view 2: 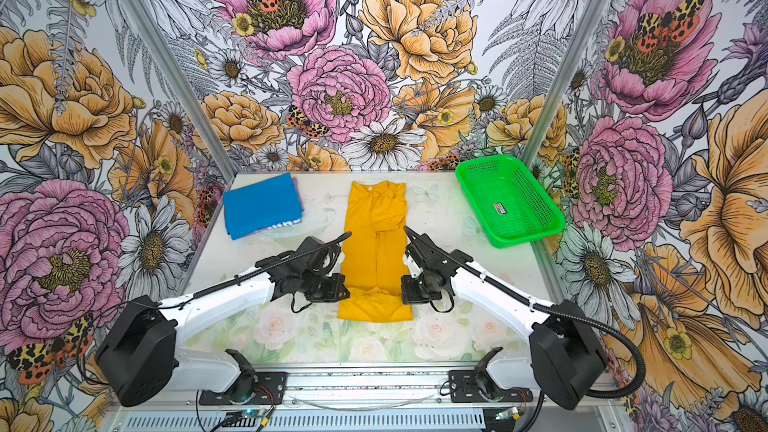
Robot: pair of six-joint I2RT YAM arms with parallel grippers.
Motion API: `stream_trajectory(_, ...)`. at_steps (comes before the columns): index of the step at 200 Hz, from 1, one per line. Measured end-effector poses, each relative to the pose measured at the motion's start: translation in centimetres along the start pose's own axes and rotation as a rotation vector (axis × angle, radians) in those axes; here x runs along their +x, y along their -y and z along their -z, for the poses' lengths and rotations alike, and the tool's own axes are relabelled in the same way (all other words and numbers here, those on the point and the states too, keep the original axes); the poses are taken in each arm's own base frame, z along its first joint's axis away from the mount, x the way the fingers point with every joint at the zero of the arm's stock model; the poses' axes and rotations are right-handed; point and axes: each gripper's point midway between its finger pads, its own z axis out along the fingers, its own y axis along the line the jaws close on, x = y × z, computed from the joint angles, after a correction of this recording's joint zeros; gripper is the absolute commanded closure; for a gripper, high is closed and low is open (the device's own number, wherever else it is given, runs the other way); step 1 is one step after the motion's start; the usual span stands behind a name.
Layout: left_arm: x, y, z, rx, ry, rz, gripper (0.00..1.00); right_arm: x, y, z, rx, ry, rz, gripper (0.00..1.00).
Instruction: Fold and stack the t-shirts
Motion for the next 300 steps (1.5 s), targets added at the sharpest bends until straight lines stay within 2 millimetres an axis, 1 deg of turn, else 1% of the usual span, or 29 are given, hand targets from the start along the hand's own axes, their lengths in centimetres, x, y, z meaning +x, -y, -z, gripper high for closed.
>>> stream_trajectory(13,-2.1,-0.3,0.2,0.003,0.018,0.000,1.00,-1.8,0.7,-0.1,0.037,0.019,-0.007,1.00)
stream_trajectory(25,-4.4,-0.7,0.2,0.006,0.036,0.003,1.00,-3.7,1.3,-0.2,0.063,0.036,-0.017,1.00)
stream_trajectory(47,-8.3,-1.6,-0.5,0.006,0.051,0.004,1.00,-7.2,2.1,-0.4,0.093,0.062,-0.024,1.00)
stream_trajectory(74,-11.8,-2.9,-1.8,-0.002,0.050,0.007,1.00,-11.5,3.3,-1.4,0.109,0.080,-0.039,1.00)
stream_trajectory(94,-14.0,-3.7,-2.8,-0.007,0.047,0.014,1.00,-13.9,4.5,-2.6,0.116,0.075,-0.059,1.00)
stream_trajectory(116,-15.6,-4.4,-3.6,-0.013,0.038,0.014,1.00,-15.4,5.7,-3.9,0.119,0.062,-0.077,1.00)
stream_trajectory(140,-16.8,-4.8,-3.9,-0.006,0.036,0.017,1.00,-16.8,6.4,-4.5,0.110,0.061,-0.092,1.00)
stream_trajectory(160,-17.6,-5.3,-3.9,-0.002,0.039,0.028,1.00,-18.0,6.6,-4.7,0.101,0.071,-0.101,1.00)
stream_trajectory(200,-18.2,-6.1,-4.1,0.004,0.028,0.049,1.00,-19.2,6.4,-4.8,0.074,0.080,-0.104,1.00)
stream_trajectory(204,-18.3,-6.1,-4.2,0.004,0.027,0.050,1.00,-19.4,6.3,-4.8,0.071,0.082,-0.103,0.95)
stream_trajectory(211,-18.4,-6.3,-4.4,0.002,0.023,0.053,1.00,-19.7,6.3,-4.7,0.065,0.086,-0.106,0.82)
stream_trajectory(220,-18.5,-6.4,-4.6,0.003,0.021,0.056,0.49,-20.0,6.3,-4.6,0.060,0.092,-0.106,0.65)
stream_trajectory(223,-18.6,-6.4,-4.7,0.003,0.020,0.054,0.34,-20.2,6.3,-4.5,0.057,0.096,-0.107,0.59)
stream_trajectory(225,-18.6,-6.4,-4.7,0.004,0.020,0.053,0.28,-20.2,6.2,-4.5,0.057,0.098,-0.107,0.55)
stream_trajectory(227,-18.6,-6.4,-4.7,0.004,0.020,0.055,0.12,-20.3,6.2,-4.5,0.057,0.099,-0.103,0.53)
stream_trajectory(228,-18.7,-6.5,-4.7,0.004,0.020,0.055,0.07,-20.3,6.2,-4.5,0.056,0.099,-0.102,0.51)
stream_trajectory(230,-18.7,-6.5,-4.7,0.005,0.021,0.054,0.03,-20.3,6.2,-4.4,0.057,0.100,-0.105,0.47)
stream_trajectory(236,-18.8,-6.5,-4.7,0.008,0.022,0.056,0.01,-20.4,6.3,-4.3,0.058,0.103,-0.103,0.40)
stream_trajectory(243,-18.9,-6.5,-4.6,0.014,0.026,0.057,0.01,-20.4,6.3,-4.2,0.060,0.106,-0.098,0.35)
stream_trajectory(252,-19.4,-6.4,-4.4,0.029,0.044,0.051,0.01,-20.3,6.4,-4.0,0.067,0.112,-0.090,0.33)
stream_trajectory(263,-19.7,-6.2,-4.0,0.051,0.077,0.044,0.01,-19.8,6.5,-3.7,0.073,0.117,-0.083,0.30)
stream_trajectory(276,-19.4,-5.8,-3.2,0.070,0.103,0.036,0.01,-18.4,6.6,-3.1,0.081,0.119,-0.082,0.29)
stream_trajectory(300,-18.3,-4.8,-0.8,0.102,0.172,0.020,0.01,-14.8,6.6,-1.6,0.080,0.126,-0.085,0.27)
